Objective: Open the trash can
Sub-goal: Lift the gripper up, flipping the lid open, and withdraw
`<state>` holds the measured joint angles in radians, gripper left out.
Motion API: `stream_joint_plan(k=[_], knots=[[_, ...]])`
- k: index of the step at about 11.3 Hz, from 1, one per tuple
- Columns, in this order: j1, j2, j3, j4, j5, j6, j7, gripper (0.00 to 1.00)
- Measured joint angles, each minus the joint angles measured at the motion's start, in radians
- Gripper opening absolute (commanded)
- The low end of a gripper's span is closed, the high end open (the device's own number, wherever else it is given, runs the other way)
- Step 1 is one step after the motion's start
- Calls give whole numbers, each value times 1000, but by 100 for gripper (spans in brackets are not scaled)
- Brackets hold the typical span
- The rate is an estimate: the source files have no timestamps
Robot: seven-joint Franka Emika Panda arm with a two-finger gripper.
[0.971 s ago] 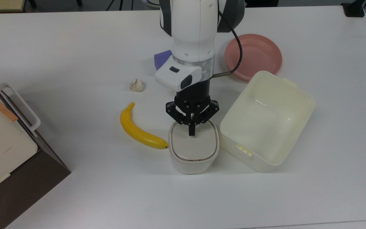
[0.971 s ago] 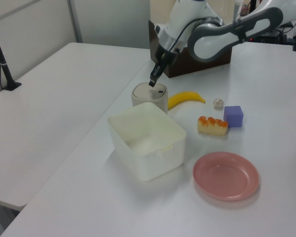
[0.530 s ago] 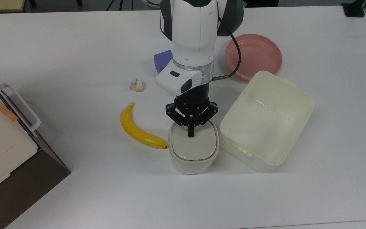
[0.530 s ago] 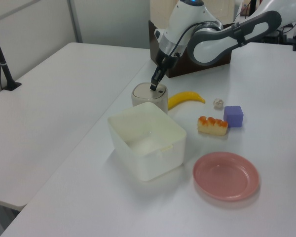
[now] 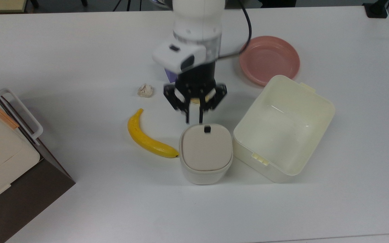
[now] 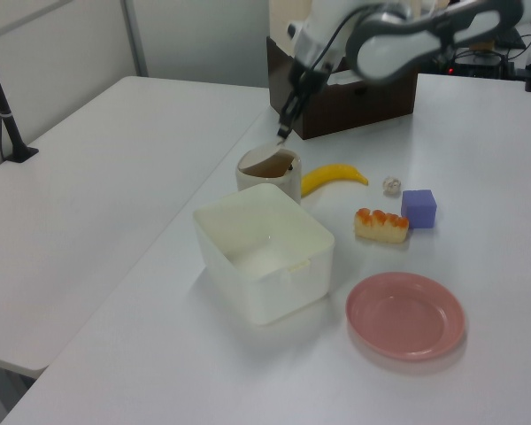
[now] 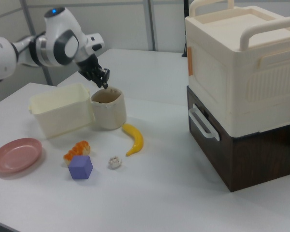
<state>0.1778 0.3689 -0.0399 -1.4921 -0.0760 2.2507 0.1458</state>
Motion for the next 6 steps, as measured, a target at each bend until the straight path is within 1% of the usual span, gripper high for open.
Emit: stream_joint_plan(k=[4, 6], knots=[[-20, -166, -1, -22, 0, -375, 0, 100], [-20, -222, -1, -45, 0, -504, -1, 100]])
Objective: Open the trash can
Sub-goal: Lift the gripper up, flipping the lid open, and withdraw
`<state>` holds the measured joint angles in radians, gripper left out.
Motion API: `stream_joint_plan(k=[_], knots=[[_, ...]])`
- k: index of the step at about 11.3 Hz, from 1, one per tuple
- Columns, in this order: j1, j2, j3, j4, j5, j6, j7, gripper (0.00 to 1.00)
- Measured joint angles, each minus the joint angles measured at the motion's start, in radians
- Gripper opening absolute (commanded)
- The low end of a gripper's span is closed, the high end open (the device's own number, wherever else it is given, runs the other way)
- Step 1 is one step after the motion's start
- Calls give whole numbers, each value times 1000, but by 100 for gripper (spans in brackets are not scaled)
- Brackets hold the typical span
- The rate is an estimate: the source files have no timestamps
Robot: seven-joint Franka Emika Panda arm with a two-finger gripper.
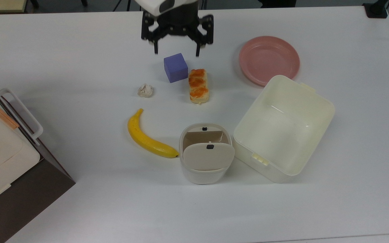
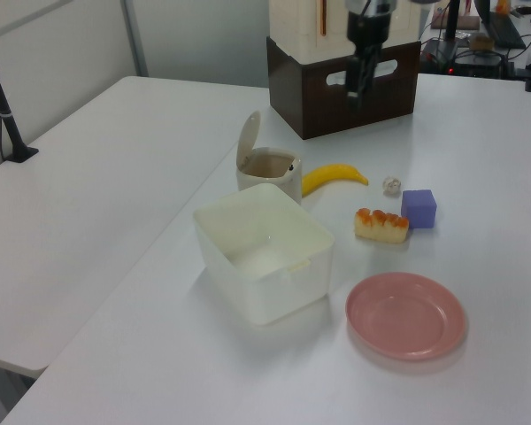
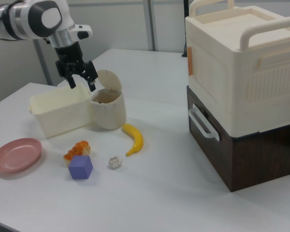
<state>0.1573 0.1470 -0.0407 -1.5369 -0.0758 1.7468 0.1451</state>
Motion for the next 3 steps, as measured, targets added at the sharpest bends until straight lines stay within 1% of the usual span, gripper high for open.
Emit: stream_joint_plan(k=[2, 3], knots=[[-7, -41, 0, -22, 0, -72, -1, 100], [-11, -50, 0, -27, 0, -83, -1, 100]])
